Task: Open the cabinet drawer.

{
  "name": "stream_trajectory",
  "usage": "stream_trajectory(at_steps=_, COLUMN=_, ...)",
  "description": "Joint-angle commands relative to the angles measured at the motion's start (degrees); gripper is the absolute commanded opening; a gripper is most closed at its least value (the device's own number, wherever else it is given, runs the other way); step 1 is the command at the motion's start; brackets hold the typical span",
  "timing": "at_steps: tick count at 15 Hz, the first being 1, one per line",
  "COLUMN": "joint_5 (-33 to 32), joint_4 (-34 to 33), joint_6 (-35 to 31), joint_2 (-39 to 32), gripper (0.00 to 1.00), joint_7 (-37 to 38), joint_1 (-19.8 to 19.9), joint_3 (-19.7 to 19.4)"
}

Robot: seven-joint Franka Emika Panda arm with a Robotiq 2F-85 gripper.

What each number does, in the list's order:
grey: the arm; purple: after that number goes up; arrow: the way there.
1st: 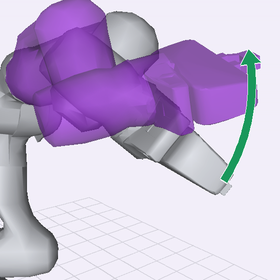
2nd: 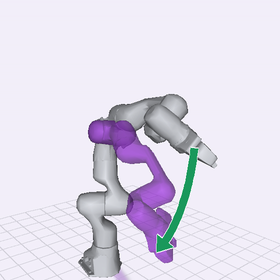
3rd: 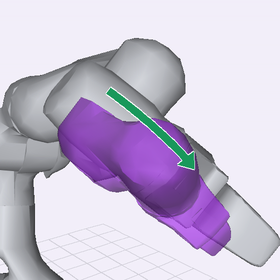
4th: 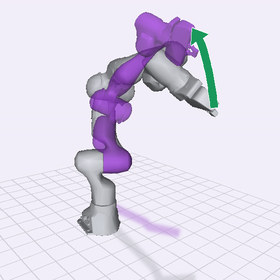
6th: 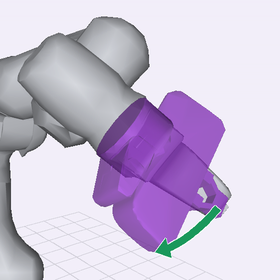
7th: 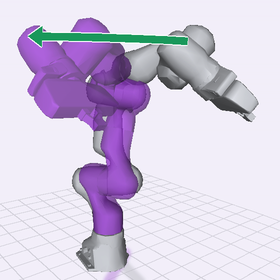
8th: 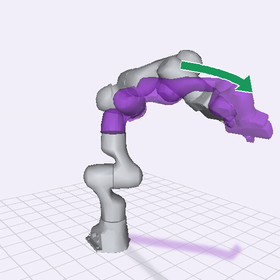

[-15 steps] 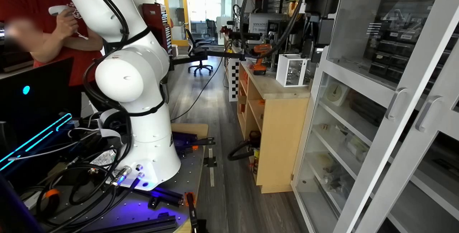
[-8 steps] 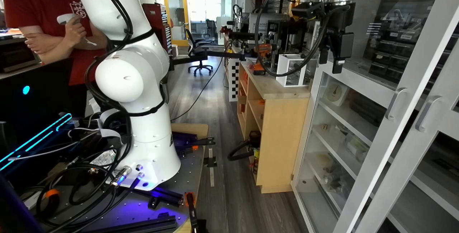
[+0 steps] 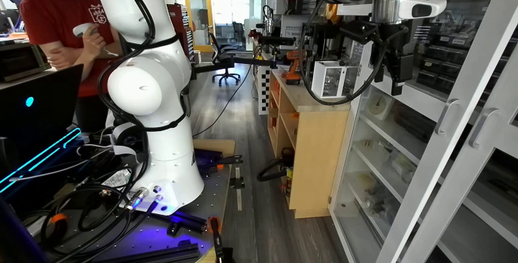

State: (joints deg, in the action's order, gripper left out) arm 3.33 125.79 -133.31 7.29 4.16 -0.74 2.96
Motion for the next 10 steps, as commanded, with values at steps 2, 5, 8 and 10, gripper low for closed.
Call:
stream_trajectory(at_steps=2, joint_5=2.33, joint_4=-0.12, joint_6=-6.2, joint_2=-3.0, gripper=1.0, joint_7=-3.67, joint_1=-0.62, joint_3=-0.68)
stream_trajectory(at_steps=5, joint_5=1.58, joint_4=-0.22, joint_6=-5.8, joint_2=-3.41, gripper=1.0, joint_7=-2.83, joint_1=-0.52, joint_3=-0.43)
stream_trajectory(at_steps=8, joint_5=2.01, joint_4=-0.76, joint_6=-6.57, joint_2=-4.84, gripper=1.0, joint_7=-3.48, joint_1=-0.58, joint_3=-0.41)
stream_trajectory(at_steps=10, joint_5=2.02, joint_4=-0.91, joint_6=-6.59, joint_2=-4.91, gripper=1.0, joint_7=-3.51, joint_1=-0.6, joint_3=-0.41)
